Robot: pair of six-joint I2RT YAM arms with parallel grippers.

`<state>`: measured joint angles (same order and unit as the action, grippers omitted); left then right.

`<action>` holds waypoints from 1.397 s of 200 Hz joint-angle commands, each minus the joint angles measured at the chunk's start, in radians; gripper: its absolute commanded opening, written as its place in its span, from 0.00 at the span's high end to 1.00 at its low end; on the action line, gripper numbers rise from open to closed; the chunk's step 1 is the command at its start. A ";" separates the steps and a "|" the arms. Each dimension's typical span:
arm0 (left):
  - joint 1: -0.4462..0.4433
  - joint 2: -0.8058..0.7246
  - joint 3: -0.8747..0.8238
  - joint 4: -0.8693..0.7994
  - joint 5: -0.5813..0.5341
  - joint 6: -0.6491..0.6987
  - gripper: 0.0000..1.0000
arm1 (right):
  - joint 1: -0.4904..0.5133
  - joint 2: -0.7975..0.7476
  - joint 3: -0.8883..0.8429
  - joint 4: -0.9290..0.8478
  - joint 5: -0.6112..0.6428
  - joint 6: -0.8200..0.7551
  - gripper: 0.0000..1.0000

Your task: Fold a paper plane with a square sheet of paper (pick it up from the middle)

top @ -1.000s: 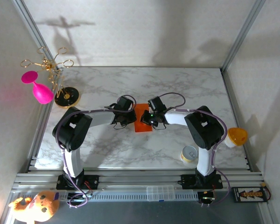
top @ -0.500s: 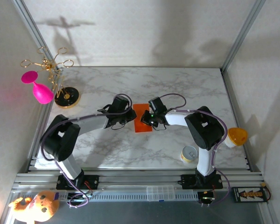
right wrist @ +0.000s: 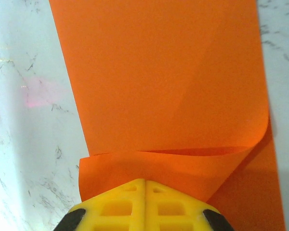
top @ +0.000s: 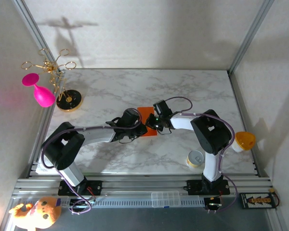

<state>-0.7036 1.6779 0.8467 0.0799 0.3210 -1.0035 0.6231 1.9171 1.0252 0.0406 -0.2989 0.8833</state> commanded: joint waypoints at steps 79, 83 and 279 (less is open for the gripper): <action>-0.004 0.062 0.015 -0.007 -0.080 -0.019 0.89 | -0.014 0.025 -0.033 -0.076 0.051 0.009 0.99; -0.004 0.060 0.014 -0.009 -0.082 -0.018 0.89 | -0.014 0.023 -0.033 -0.076 0.051 0.010 0.99; -0.004 0.097 0.024 -0.030 -0.126 -0.004 0.92 | -0.013 0.029 -0.035 -0.076 0.048 0.008 0.99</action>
<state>-0.7036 1.7569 0.8539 0.0757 0.2295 -1.0145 0.6231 1.9171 1.0245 0.0414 -0.2993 0.8864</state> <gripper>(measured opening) 0.085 0.056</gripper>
